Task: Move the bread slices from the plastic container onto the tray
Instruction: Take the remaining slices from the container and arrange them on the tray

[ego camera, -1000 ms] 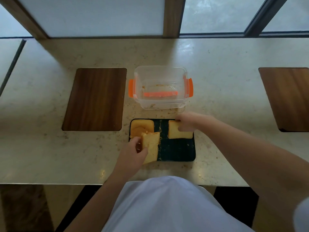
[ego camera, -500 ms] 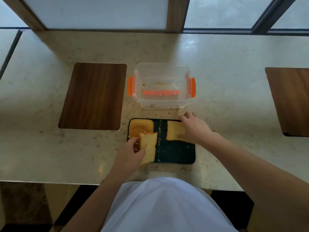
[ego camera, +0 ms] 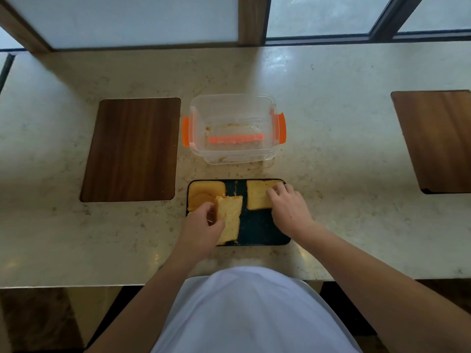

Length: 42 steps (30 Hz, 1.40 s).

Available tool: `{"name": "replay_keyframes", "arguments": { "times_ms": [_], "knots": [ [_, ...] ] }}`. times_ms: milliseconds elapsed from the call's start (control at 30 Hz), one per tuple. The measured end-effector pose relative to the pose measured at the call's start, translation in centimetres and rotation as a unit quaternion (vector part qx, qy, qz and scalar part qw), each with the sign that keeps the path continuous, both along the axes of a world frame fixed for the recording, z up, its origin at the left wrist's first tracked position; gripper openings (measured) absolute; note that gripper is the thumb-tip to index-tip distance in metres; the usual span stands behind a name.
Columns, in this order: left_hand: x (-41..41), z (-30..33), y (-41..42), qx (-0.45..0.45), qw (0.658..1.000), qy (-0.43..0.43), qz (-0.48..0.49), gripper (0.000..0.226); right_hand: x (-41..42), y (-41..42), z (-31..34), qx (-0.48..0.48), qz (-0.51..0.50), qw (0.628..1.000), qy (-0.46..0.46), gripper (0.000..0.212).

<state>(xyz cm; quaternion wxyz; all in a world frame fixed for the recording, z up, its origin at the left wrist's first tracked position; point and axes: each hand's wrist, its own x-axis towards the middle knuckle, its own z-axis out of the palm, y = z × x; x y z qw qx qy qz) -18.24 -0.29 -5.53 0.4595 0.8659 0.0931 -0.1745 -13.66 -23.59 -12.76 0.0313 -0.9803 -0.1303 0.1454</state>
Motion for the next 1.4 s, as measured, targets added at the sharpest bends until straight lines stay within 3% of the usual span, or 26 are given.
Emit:
{"name": "replay_keyframes", "arguments": {
  "times_ms": [200,267,400,567,700,833,967,1167,1400],
  "knots": [
    [-0.2,-0.2,0.1,0.015,1.0,0.013,-0.002,0.017,-0.1,0.1,0.7,0.002,-0.035,0.999,0.024,0.051],
    [0.0,-0.4,0.1,0.013,0.999,0.03,-0.01,0.018,-0.5,0.2,1.4,0.096,-0.079,0.991,0.053,0.054],
    [0.9,-0.2,-0.4,0.028,0.991,0.046,-0.125,0.015,-1.3,0.6,3.9,0.351,-0.138,0.906,0.19,0.061],
    [3.1,-0.3,-1.5,0.026,0.967,0.062,-0.245,0.017,-1.8,0.4,5.6,0.457,-0.156,0.844,0.232,0.028],
    [4.0,-1.6,-1.7,-0.087,0.977,0.145,-0.13,0.034,-2.7,-1.3,5.0,0.515,-0.288,0.772,0.236,0.017],
    [3.4,-4.1,-2.2,-0.175,0.942,0.286,0.018,0.045,-4.2,-2.2,3.2,0.496,-0.417,0.716,0.258,0.019],
    [2.9,-5.4,-3.5,-0.226,0.916,0.318,0.1,0.039,-4.8,-2.2,2.3,0.444,-0.437,0.744,0.242,0.019],
    [2.6,-5.8,-4.9,-0.029,0.974,0.217,0.05,0.035,-4.5,-1.7,1.8,0.367,-0.428,0.804,0.187,0.018],
    [2.7,-5.3,-6.0,-0.059,0.965,0.252,0.038,0.032,-4.7,-1.9,1.5,0.322,-0.388,0.848,0.162,0.025]
  ]
}}
